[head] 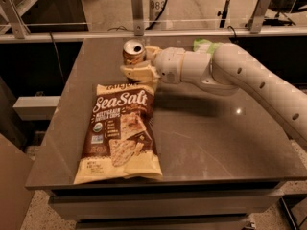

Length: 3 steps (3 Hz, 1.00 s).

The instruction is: Move orange can near brown chip bag

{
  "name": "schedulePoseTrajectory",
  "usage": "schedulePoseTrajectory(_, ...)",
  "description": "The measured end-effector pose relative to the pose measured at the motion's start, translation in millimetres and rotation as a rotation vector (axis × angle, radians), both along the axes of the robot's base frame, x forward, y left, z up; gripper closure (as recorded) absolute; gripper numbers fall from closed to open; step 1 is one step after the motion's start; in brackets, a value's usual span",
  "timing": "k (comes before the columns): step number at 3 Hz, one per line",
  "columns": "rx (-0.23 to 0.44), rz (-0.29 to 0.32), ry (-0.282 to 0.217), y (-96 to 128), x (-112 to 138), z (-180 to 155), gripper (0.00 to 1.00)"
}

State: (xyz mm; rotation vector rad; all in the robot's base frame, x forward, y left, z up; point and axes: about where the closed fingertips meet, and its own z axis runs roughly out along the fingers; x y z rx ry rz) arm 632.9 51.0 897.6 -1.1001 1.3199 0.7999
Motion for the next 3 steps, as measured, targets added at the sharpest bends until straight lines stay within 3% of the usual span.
schedulePoseTrajectory(1,-0.029,0.001,0.024,4.8,-2.1,-2.4,0.0)
schedulePoseTrajectory(2,-0.035,0.0,0.062,7.0,-3.7,-4.6,0.0)
schedulePoseTrajectory(3,-0.035,-0.001,0.065,7.0,-3.7,-4.8,0.0)
